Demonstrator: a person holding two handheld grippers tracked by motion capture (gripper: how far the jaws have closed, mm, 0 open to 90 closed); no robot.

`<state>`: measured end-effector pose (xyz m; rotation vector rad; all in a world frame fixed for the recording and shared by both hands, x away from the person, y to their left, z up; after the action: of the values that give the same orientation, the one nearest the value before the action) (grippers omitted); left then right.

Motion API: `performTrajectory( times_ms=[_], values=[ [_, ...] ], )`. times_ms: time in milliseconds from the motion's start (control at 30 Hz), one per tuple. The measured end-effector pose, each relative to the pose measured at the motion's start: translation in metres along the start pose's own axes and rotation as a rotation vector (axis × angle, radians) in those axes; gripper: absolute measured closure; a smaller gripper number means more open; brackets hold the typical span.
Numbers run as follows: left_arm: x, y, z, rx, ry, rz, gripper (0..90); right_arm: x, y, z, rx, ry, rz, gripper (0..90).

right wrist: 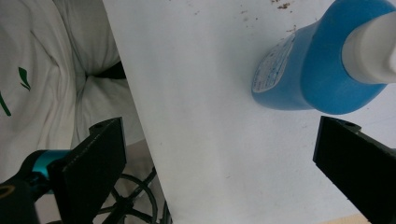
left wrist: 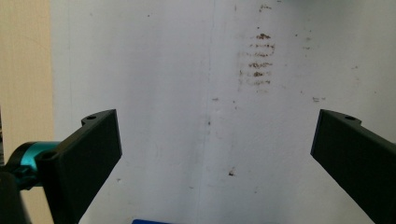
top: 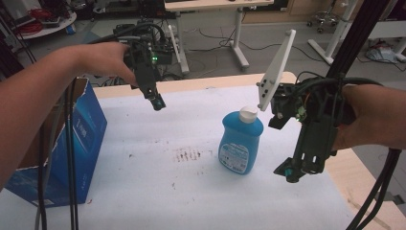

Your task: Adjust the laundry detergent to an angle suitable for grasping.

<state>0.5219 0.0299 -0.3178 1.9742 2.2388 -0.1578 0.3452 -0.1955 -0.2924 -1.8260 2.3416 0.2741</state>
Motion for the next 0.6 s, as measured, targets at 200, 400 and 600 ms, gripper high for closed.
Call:
performTrajectory(
  times_ms=[200, 400, 600],
  values=[
    [-0.001, -0.003, -0.003, -0.008, -0.01, 0.0, 1.8, 0.001, 0.0, -0.003, 0.009, -0.011, 0.022, 2.3],
    [-0.001, -0.003, -0.003, -0.01, -0.003, 0.002, 1.7, 0.004, -0.002, -0.006, 0.018, -0.026, 0.039, 2.3],
    [-0.002, -0.005, -0.004, -0.015, 0.001, 0.008, 1.8, 0.006, -0.005, -0.011, 0.033, -0.047, 0.065, 2.3]
  ],
)
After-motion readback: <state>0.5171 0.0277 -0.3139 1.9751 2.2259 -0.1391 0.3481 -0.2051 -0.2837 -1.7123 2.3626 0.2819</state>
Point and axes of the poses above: each handheld gripper's, and its own axes: z roughly forward along the jaws, x roughly out of its underside, y roughly to its left, the point moved 6 cm from there along z, roughly forward along the jaws, and after that the axes turned 1 degree about y, right-handed, at the moved point
